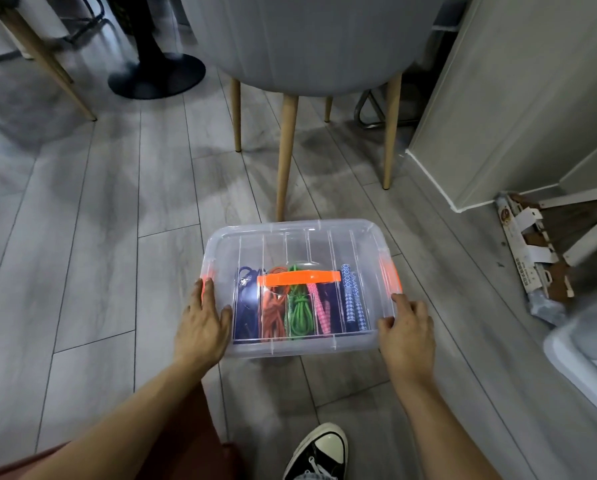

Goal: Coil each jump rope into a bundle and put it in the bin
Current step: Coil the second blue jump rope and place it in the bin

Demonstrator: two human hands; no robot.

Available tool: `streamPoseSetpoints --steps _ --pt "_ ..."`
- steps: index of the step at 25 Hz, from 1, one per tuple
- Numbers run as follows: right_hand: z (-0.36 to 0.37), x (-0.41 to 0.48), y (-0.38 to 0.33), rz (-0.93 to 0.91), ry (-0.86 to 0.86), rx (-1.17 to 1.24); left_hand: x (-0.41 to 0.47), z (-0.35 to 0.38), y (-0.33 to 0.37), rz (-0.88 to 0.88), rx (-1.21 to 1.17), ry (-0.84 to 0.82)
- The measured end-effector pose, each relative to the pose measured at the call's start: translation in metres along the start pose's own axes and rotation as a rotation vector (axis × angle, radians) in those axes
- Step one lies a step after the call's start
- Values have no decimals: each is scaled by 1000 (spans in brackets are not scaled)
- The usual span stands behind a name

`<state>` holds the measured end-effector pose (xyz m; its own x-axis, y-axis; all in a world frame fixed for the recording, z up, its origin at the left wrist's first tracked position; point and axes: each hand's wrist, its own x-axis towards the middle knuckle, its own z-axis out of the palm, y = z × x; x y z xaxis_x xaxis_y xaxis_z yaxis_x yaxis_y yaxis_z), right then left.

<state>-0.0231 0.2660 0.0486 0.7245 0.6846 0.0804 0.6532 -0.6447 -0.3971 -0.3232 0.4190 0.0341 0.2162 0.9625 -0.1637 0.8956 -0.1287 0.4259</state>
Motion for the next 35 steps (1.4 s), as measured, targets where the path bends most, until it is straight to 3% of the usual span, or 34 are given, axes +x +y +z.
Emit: streamPoseSetpoints --steps 6,9,11,13,16,19,25,29,35 --pt "-14 -13 44 116 126 -104 34 5 13 -122 -512 -17" --pt "-22 -24 72 168 197 -129 38 27 34 -332 -555 -99" --pt "-28 -31 85 236 241 -113 41 38 51 -386 -529 -165" --pt "-34 -36 98 342 246 -53 40 49 71 -393 -693 -272" --pt "-49 -46 120 513 162 142 32 63 103 -312 -701 -318" --pt "-80 -43 150 642 -94 426 24 72 135 -252 -651 -312" --pt "-161 -47 236 934 -568 561 -1 97 198 -99 -517 -365" --pt "-193 -103 298 1065 -552 720 -43 127 253 31 -473 -472" --pt "-214 -229 376 1283 -210 987 -131 170 335 268 -313 -608"
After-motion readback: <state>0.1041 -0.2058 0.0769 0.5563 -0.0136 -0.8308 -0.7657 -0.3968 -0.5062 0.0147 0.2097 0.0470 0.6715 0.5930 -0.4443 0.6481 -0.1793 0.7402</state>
